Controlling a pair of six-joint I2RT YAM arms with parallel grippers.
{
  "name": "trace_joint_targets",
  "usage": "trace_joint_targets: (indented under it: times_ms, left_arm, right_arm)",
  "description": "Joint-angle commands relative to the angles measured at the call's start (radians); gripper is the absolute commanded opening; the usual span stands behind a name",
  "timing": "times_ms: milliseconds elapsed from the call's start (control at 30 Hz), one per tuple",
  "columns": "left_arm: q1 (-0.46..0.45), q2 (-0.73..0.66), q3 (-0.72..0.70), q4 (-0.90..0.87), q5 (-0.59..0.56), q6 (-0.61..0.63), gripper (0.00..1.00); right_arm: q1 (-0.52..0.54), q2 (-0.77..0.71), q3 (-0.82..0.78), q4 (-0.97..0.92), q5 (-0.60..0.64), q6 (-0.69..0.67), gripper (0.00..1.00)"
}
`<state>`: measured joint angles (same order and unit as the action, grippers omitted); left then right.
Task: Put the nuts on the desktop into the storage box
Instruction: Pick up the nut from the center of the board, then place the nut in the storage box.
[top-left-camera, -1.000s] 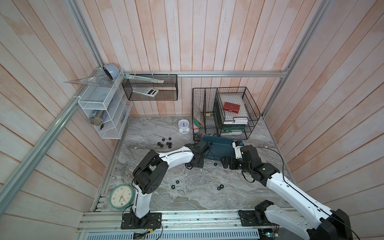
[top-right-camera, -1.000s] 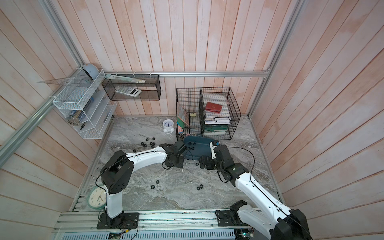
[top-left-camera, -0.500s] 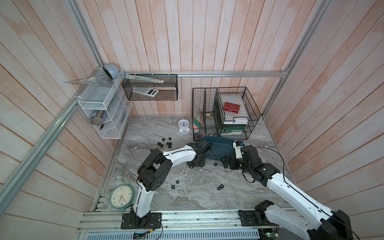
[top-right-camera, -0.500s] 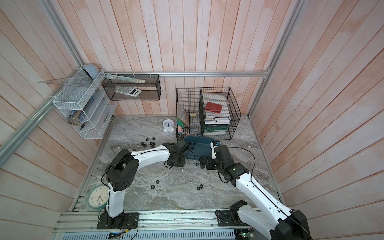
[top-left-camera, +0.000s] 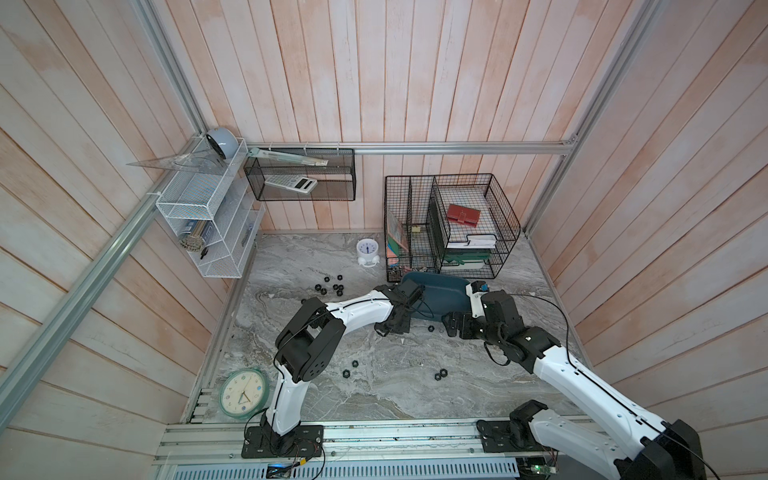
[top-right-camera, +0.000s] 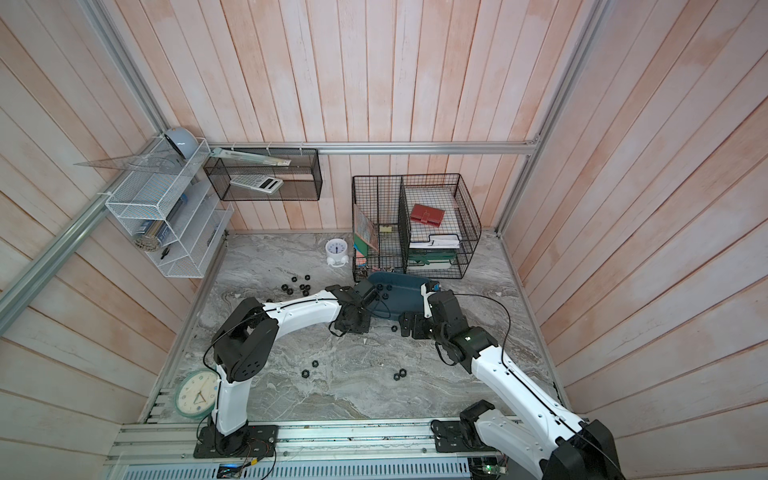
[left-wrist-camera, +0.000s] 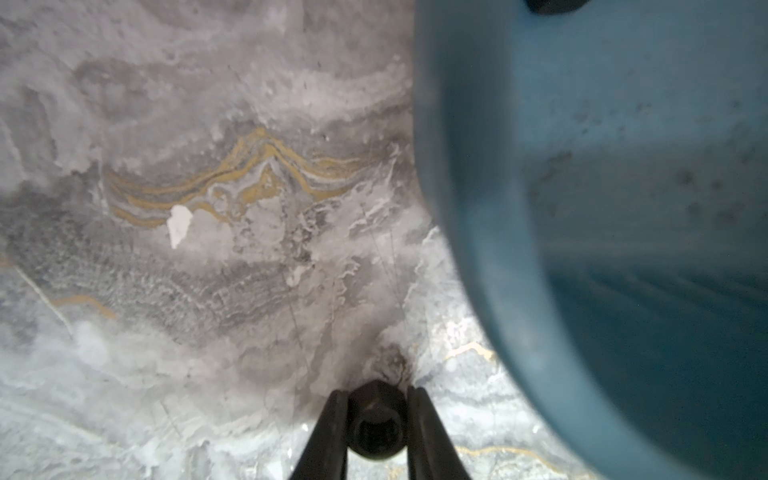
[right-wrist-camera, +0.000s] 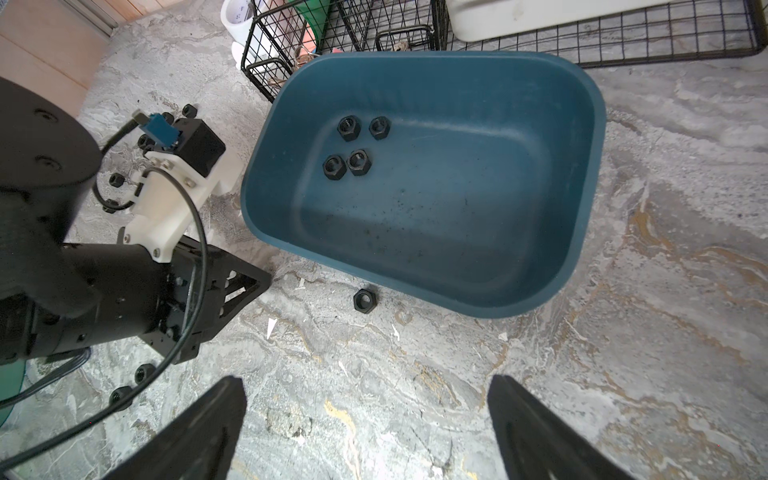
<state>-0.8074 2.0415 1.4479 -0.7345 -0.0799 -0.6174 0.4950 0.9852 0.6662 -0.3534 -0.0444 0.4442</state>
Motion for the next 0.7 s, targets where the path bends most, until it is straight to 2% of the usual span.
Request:
trace_joint_targets:
  times_ms: [0, 300, 667]
  left_arm:
    - [-0.004, -0.009, 0.038, -0.036, -0.027, 0.011, 0.24]
    - [0.003, -0.066, 0.159, -0.09, -0.095, 0.054, 0.24]
    - [0.051, 0.054, 0.39, -0.095, -0.119, 0.111, 0.24]
  right_arm:
    - [0.004, -0.006, -0.012, -0.017, 0.018, 0.002, 0.98]
    - [0.004, -0.011, -0.013, -0.017, 0.043, 0.003, 0.98]
    - [0.003, -0.018, -0.008, -0.027, 0.064, 0.001, 0.98]
